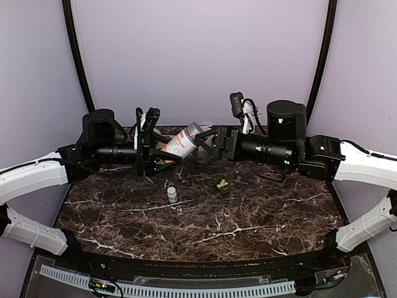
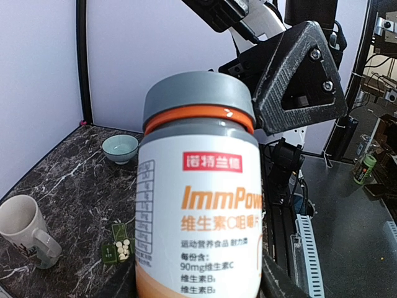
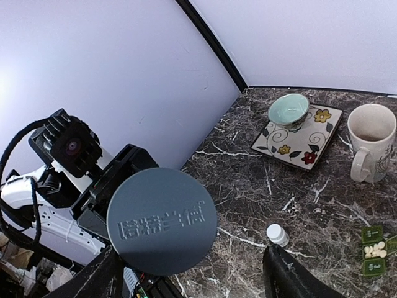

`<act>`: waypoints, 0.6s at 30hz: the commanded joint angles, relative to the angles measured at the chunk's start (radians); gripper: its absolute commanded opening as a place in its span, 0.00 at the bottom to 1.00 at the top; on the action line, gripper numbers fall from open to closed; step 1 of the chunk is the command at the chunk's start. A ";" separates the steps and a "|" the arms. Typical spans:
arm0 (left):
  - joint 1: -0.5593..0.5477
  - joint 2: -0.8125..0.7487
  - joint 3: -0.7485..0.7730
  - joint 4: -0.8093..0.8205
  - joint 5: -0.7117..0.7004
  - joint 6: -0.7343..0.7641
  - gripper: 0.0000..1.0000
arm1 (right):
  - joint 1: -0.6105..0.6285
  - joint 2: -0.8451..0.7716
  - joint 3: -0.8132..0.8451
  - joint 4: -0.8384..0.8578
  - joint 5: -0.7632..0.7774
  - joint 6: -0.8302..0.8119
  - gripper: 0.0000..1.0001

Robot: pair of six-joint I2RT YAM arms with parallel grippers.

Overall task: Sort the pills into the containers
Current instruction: Screw the lid of the pill bottle onto the pill bottle.

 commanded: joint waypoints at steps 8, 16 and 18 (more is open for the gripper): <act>0.073 0.040 0.074 0.062 0.275 -0.097 0.00 | -0.002 -0.081 -0.018 0.013 -0.052 -0.215 0.81; 0.101 0.144 0.150 0.027 0.515 -0.184 0.00 | -0.004 -0.092 0.008 -0.015 -0.134 -0.375 0.82; 0.100 0.160 0.161 0.022 0.544 -0.193 0.00 | -0.006 -0.089 0.009 -0.013 -0.148 -0.390 0.82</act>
